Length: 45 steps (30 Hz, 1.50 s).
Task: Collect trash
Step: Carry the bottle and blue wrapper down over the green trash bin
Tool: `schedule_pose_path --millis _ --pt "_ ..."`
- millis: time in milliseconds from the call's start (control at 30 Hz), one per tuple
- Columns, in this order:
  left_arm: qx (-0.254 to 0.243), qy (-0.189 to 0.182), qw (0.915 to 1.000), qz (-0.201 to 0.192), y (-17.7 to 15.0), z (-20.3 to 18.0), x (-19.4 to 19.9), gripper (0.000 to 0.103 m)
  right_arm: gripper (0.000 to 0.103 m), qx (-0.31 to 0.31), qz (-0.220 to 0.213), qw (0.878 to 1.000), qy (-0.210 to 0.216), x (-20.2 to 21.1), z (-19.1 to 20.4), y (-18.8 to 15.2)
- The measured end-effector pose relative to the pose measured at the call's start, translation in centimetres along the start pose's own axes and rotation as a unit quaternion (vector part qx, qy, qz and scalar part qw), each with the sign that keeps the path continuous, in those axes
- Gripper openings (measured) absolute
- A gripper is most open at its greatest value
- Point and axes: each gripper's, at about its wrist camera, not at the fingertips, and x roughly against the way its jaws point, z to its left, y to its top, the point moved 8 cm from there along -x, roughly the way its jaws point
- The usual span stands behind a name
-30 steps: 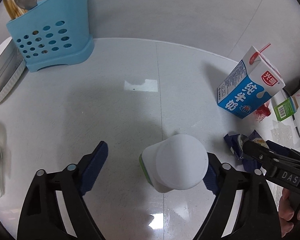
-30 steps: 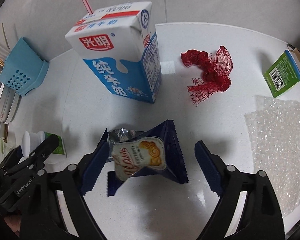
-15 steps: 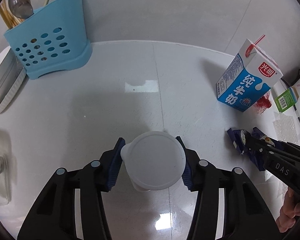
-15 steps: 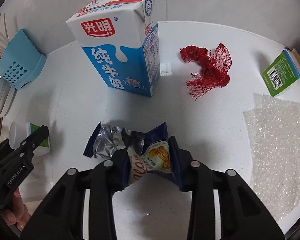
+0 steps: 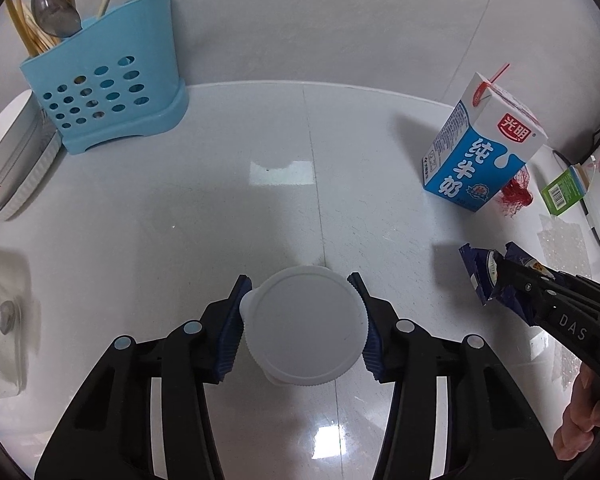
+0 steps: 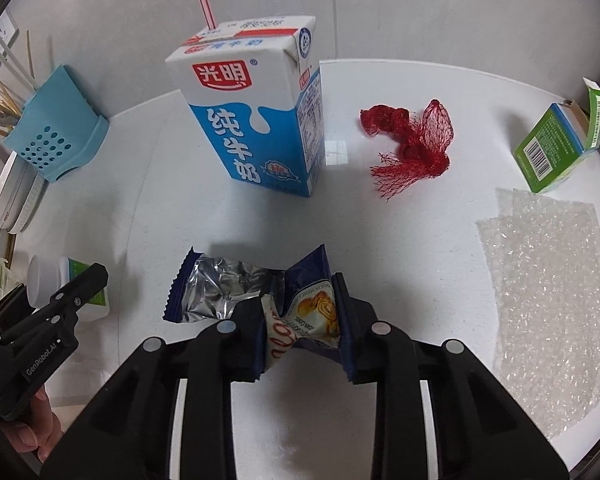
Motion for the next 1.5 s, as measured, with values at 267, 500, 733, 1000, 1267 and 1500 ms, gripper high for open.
schedule_pose_path --millis 267,500,733,1000,1267,1500 --pt "-0.003 -0.006 0.9999 -0.01 -1.5 -1.4 3.0 0.047 0.027 0.004 -0.025 1.0 0.002 2.3 0.1 -0.5" --pt "-0.009 -0.009 0.9997 -0.02 -3.2 -2.9 6.3 0.047 0.027 0.003 -0.044 0.999 0.005 4.5 -0.5 -2.2" --pt "-0.015 -0.014 0.9994 -0.027 -5.2 -4.2 8.9 0.047 0.027 -0.003 -0.063 0.998 0.011 7.6 -2.8 -4.9" --pt "-0.026 -0.021 0.9992 -0.021 -9.2 -7.7 10.6 0.047 0.027 -0.012 -0.077 0.997 0.016 10.5 -5.5 -8.4" --pt "-0.022 -0.029 0.9991 -0.02 -13.1 -10.5 12.5 0.047 0.027 -0.013 -0.085 0.996 0.019 13.3 -7.9 -12.2" --pt "-0.027 -0.028 0.9991 -0.019 -16.9 -12.7 14.2 0.047 0.027 -0.005 -0.087 0.996 0.022 15.1 -9.6 -15.6"
